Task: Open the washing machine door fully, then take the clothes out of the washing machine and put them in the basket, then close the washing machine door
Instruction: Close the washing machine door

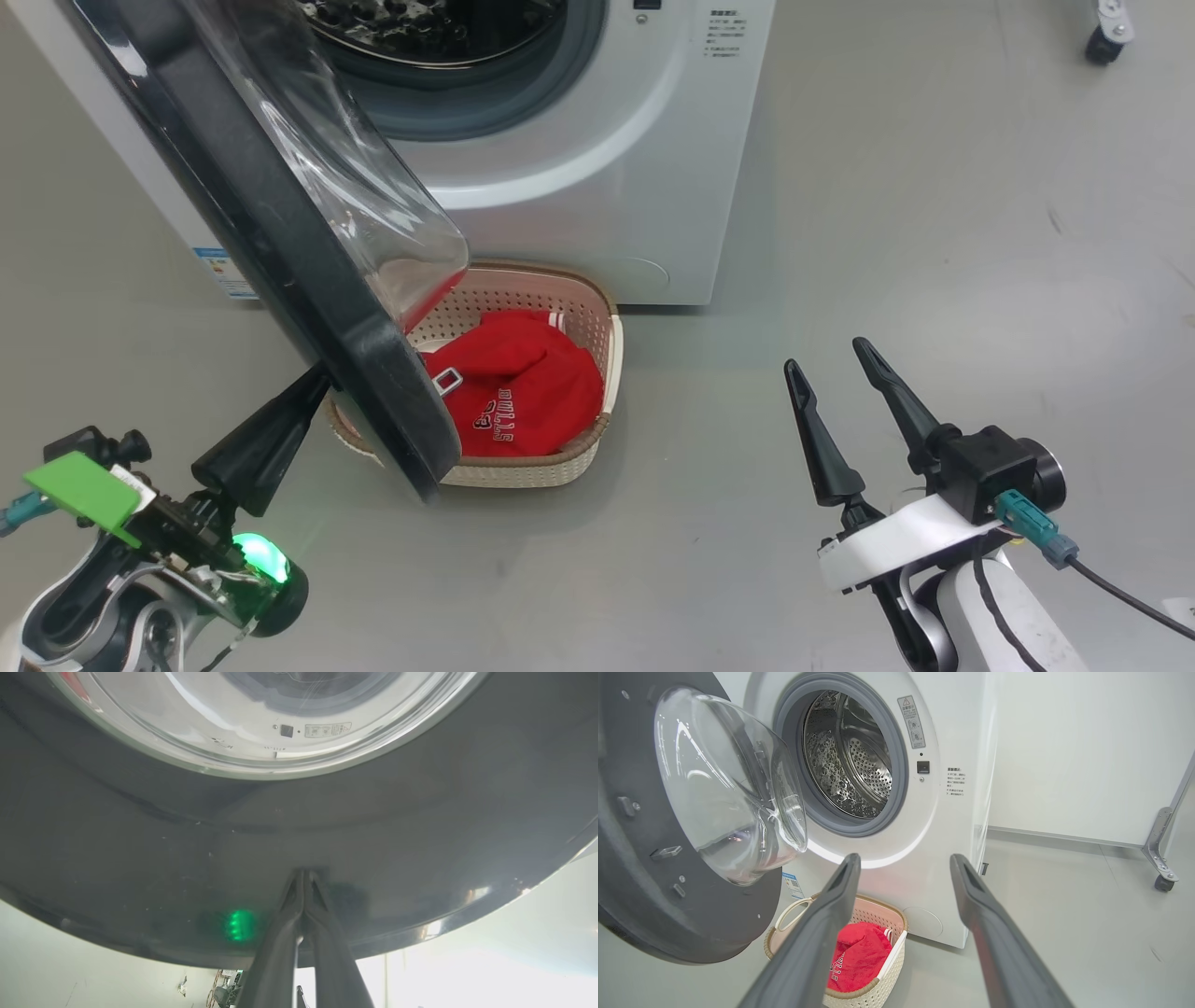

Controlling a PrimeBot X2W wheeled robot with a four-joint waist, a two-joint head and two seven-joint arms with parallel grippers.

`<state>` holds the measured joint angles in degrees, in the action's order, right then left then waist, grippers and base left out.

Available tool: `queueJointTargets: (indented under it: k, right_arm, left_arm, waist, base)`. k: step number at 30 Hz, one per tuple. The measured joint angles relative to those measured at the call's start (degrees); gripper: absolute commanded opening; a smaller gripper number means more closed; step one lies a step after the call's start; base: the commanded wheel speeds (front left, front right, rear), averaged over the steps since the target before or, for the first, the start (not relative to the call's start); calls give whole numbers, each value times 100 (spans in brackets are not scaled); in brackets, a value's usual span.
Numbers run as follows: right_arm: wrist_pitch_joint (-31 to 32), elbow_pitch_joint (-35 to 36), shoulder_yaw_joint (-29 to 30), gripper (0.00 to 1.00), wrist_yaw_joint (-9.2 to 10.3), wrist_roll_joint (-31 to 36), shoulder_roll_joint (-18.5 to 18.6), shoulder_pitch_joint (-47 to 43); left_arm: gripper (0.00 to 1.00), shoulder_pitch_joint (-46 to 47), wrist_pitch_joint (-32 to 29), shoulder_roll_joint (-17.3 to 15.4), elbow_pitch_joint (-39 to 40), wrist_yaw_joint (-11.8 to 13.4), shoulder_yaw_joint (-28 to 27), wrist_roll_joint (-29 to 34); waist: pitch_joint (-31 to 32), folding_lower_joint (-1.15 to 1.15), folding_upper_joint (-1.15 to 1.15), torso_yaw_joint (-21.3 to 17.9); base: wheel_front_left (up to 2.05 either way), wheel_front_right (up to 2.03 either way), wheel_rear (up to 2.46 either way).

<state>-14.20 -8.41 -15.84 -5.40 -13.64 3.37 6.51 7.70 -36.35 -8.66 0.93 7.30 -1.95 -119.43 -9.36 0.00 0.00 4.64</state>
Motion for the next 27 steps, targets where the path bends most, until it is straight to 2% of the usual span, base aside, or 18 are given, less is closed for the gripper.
queueJointTargets:
  k: [11,21,27]
  right_arm:
    - [0,98,2,100,1,-30,-13,0]
    - [0,154,-11,100,2,-41,-19,-2]
    - [0,193,-13,100,3,-47,-24,-4]
  left_arm:
    - [0,70,573,165,-296,0,65,102]
    - [0,589,957,275,-501,0,9,103]
    - [0,837,1282,296,-700,0,-203,289]
  waist:
    - [-50,0,0,-606]
    - [-194,0,0,-1104]
    - [-285,0,0,-1403]
  base:
    - [0,0,0]
    - [0,0,0]
    - [0,0,0]
